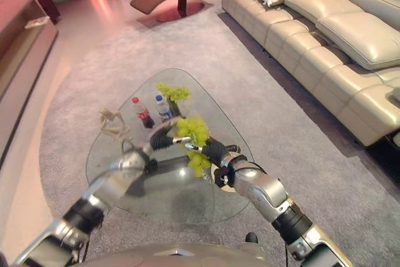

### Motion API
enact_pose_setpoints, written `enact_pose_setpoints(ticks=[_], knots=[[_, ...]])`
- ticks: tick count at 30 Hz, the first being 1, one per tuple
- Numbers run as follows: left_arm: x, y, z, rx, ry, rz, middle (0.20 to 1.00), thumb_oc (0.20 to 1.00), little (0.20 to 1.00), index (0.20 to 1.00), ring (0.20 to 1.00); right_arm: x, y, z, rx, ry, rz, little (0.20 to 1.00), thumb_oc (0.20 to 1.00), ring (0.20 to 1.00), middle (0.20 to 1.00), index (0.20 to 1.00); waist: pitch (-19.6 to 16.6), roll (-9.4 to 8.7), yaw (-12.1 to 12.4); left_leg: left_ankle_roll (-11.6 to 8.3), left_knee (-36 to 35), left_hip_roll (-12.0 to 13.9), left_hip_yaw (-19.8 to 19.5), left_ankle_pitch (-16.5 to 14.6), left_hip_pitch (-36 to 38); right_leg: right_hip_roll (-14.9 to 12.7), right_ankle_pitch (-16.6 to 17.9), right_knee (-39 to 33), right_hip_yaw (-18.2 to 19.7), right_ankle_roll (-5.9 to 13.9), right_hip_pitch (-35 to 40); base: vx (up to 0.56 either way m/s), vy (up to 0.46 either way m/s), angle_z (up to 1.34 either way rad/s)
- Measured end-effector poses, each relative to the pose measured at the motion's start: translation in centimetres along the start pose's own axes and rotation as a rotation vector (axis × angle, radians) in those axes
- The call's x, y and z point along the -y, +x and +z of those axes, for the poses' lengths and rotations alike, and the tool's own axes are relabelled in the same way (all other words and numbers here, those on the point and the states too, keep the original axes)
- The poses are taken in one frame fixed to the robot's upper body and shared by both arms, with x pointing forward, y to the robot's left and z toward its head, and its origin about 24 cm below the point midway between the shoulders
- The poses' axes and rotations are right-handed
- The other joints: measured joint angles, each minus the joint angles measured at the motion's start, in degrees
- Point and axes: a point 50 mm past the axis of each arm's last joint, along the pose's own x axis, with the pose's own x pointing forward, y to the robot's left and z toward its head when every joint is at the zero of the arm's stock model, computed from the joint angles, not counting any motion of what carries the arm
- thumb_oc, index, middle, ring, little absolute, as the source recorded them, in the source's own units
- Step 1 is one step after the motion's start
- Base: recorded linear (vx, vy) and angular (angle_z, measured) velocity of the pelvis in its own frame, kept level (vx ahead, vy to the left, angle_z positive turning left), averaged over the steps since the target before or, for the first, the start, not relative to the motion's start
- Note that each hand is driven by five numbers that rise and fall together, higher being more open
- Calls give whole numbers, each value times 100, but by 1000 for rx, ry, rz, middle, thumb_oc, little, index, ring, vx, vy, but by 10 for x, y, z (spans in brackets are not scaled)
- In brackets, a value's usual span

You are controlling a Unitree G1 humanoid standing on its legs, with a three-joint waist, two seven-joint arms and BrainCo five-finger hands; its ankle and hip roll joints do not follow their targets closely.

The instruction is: Pick up fruits into the plate

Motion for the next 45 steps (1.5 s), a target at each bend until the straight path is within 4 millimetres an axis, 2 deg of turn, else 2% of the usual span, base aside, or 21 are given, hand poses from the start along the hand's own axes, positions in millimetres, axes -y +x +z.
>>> enact_pose_setpoints(ticks=[4, 6, 17, 26, 32, 40, 45], knots=[[-21, -5, -5, 35, 31, 136, 1000, 1000, 1000, 1000, 1000, 15, -3, 26, 133, 0, -47, 200, 200, 200, 200, 200, 37, -17, 115, 33, -18, -2, -9, -22, -19, -6, -6, -24, -26, 9, 9, 16, 4, 4], [-28, -5, -2, 70, 29, 193, 1000, 1000, 1000, 1000, 1000, 12, -2, 34, 168, -9, -29, 200, 200, 200, 200, 200, 40, -14, 145, 33, -18, -2, -19, -21, -19, -8, -4, -25, -39, 7, 21, 39, -3, 3], [-42, -8, 4, 158, -1, 335, 1000, 1000, 1000, 1000, 1000, 10, -1, 36, 175, -7, -23, 200, 200, 200, 200, 200, 166, 1, 162, 11, 1, -4, -112, -8, 9, -11, -18, -24, -144, 21, 121, 17, -2, 3], [-49, -8, 2, 139, -122, 391, 1000, 1000, 1000, 1000, 1000, 15, -3, 38, 186, -4, -47, 200, 200, 200, 200, 200, 231, 31, 175, 34, -14, -8, -203, -23, 19, -18, -36, -25, -206, 40, 195, 8, 5, 5], [-36, -10, -6, 54, -312, 372, 1000, 1000, 1000, 1000, 1000, 23, -9, 21, 150, 5, -116, 200, 200, 200, 200, 200, 233, 28, 170, 32, 0, -9, -235, -21, 9, -17, -36, -18, -218, 40, 190, 0, 0, 0], [-8, -26, -48, -192, -468, 341, 1000, 1000, 1000, 1000, 1000, 56, -25, -14, 66, 27, -306, 200, 200, 200, 200, 200, 279, 6, 166, 24, 2, -9, -242, -14, -88, -12, -34, -20, -214, 39, 92, -12, -2, -1], [17, -44, -77, -356, -495, 298, 1000, 1000, 1000, 1000, 1000, 71, -33, -23, 57, -98, -421, 200, 200, 200, 200, 200, 373, -28, 144, 15, 3, -11, -208, -3, -183, -11, -33, -3, -180, 39, -30, -79, 24, -4]])
